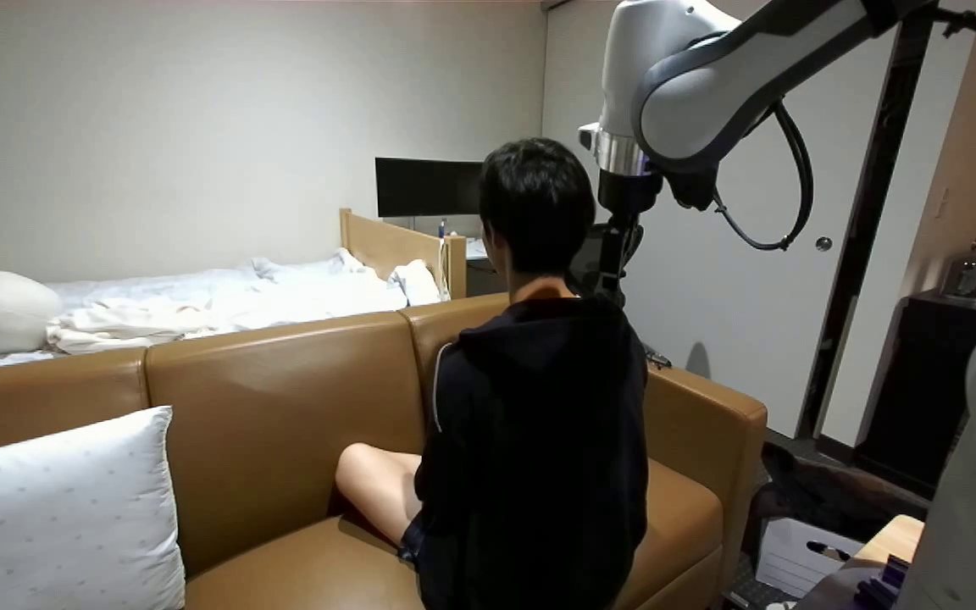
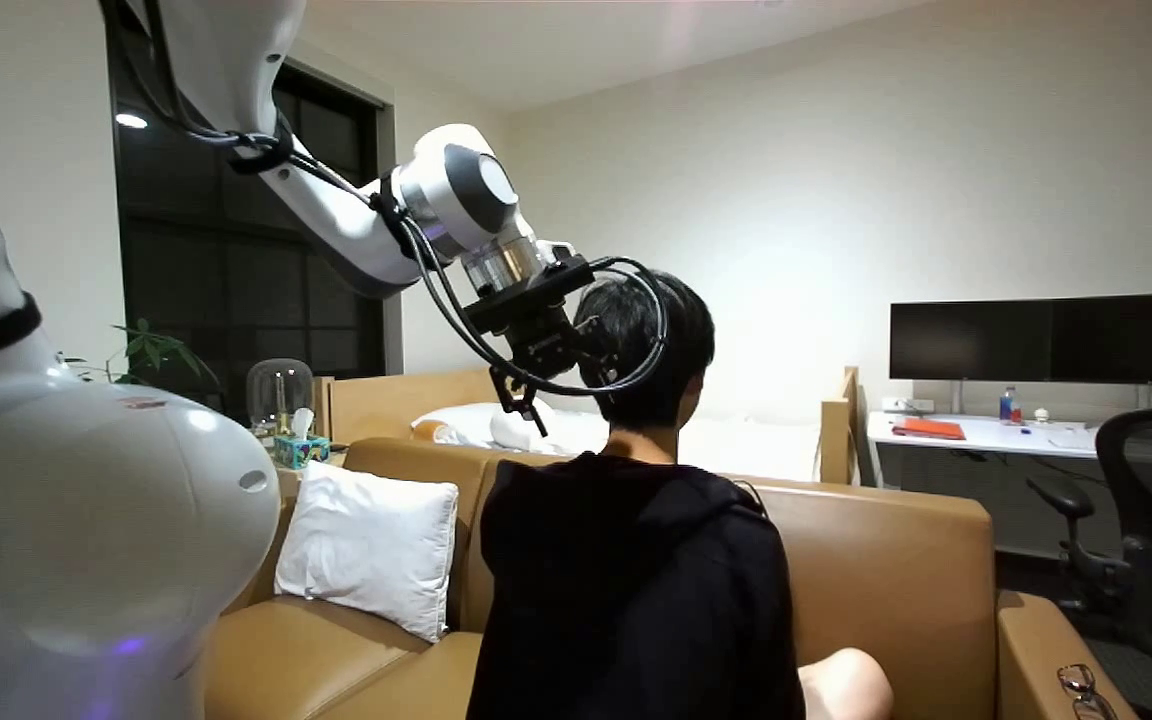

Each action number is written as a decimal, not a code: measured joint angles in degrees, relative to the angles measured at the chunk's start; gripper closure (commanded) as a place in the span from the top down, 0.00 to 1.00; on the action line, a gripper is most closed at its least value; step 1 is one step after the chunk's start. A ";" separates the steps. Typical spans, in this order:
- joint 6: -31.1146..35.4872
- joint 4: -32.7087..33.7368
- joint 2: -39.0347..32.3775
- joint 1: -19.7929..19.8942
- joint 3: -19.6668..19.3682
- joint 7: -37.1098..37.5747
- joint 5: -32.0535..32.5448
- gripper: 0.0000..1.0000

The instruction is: Put the hood over his head

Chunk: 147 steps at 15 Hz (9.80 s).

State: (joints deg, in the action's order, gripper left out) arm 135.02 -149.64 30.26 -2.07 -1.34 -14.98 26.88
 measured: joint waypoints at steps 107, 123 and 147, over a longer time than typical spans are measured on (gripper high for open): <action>-9.33 14.05 -4.31 -9.47 -13.11 -45.42 -39.11 0.01; -9.29 14.09 -4.94 -6.96 -10.65 -46.09 -40.14 0.01; -15.78 30.58 -11.72 -2.65 -14.10 -46.06 -40.40 0.04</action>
State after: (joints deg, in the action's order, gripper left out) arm 119.24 -119.05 18.54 -4.72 -15.44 -61.04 -13.52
